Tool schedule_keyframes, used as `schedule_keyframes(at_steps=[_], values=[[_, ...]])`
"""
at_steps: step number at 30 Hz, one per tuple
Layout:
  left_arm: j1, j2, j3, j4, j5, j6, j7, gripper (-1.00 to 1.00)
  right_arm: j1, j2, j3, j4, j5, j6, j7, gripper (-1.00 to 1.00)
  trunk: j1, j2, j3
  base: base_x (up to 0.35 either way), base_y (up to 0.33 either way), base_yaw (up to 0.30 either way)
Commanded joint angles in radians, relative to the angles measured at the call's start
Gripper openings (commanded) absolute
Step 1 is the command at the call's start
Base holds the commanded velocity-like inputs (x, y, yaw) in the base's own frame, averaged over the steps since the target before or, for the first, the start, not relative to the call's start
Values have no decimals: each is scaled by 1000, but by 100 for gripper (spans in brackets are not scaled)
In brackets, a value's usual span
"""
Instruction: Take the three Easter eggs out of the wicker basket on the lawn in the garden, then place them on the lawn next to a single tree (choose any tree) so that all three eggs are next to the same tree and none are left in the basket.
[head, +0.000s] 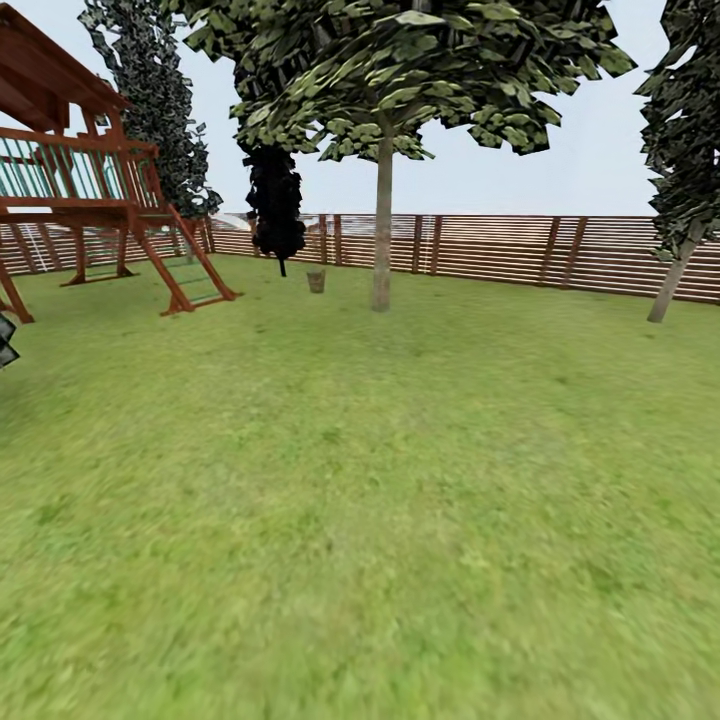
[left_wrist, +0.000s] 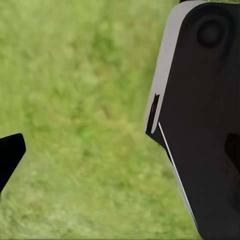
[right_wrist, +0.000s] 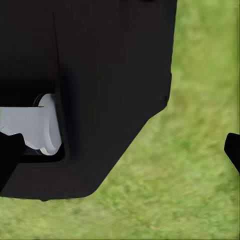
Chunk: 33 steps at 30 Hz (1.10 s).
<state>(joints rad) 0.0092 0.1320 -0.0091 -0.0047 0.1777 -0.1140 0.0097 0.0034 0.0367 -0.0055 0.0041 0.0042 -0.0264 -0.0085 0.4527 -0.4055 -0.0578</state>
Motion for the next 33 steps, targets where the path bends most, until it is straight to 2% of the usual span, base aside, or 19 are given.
schedule_keyframes(at_steps=[1,12,33], values=[[0,0,-2,-1,6,-3,1,100,0,0,-1,0,0,-3,-1,100,1,-2,-1,337,14,0],[0,0,-2,-1,5,-3,1,100,0,0,-1,0,0,-3,-1,100,1,-2,-1,330,109,0],[0,0,-3,-1,5,-4,-1,100,0,0,-1,0,0,-2,-1,100,1,-2,-1,279,217,0]])
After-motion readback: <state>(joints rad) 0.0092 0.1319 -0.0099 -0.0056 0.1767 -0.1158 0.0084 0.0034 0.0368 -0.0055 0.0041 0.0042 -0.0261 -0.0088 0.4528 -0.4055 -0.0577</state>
